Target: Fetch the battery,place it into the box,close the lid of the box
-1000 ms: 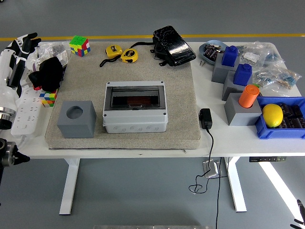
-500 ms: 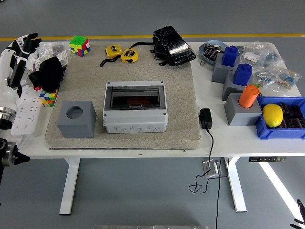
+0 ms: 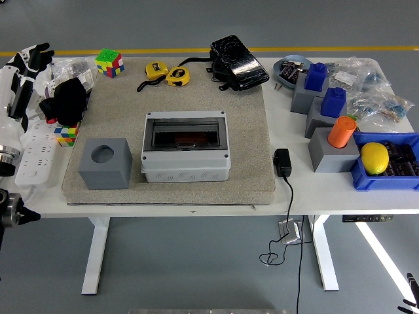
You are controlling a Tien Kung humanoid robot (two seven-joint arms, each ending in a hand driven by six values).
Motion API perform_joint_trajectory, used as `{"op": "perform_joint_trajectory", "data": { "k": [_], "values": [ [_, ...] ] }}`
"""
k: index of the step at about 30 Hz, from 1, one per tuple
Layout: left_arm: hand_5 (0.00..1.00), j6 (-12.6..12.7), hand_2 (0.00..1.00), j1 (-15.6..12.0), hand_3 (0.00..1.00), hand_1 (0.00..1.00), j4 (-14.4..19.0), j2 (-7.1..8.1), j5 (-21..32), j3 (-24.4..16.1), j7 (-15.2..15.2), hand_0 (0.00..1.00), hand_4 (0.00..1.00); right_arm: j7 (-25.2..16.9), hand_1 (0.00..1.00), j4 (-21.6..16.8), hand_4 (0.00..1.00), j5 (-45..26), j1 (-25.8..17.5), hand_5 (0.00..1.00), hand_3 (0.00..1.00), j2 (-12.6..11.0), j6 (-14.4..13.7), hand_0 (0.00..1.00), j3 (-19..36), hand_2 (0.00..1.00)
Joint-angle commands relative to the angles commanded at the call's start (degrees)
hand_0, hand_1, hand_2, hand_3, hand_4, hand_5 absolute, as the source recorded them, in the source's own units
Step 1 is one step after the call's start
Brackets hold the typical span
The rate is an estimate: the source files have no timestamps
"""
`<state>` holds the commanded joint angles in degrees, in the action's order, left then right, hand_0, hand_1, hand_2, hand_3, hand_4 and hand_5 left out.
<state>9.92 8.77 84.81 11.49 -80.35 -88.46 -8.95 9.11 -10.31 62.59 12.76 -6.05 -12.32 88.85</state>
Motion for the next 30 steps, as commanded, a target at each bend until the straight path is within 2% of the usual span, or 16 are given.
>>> {"op": "perform_joint_trajectory", "data": {
  "k": [30],
  "values": [
    [0.998, -0.12, 0.764, 0.05, 0.765, 0.791, 0.02, -0.05, -0.13, -0.13, -0.08, 0.813, 0.998, -0.01, 0.748, 0.0, 0.998, -0.13, 0.06, 0.998, 0.785, 0.12, 0.01, 0.805, -0.22, 0.727]
  ]
}}
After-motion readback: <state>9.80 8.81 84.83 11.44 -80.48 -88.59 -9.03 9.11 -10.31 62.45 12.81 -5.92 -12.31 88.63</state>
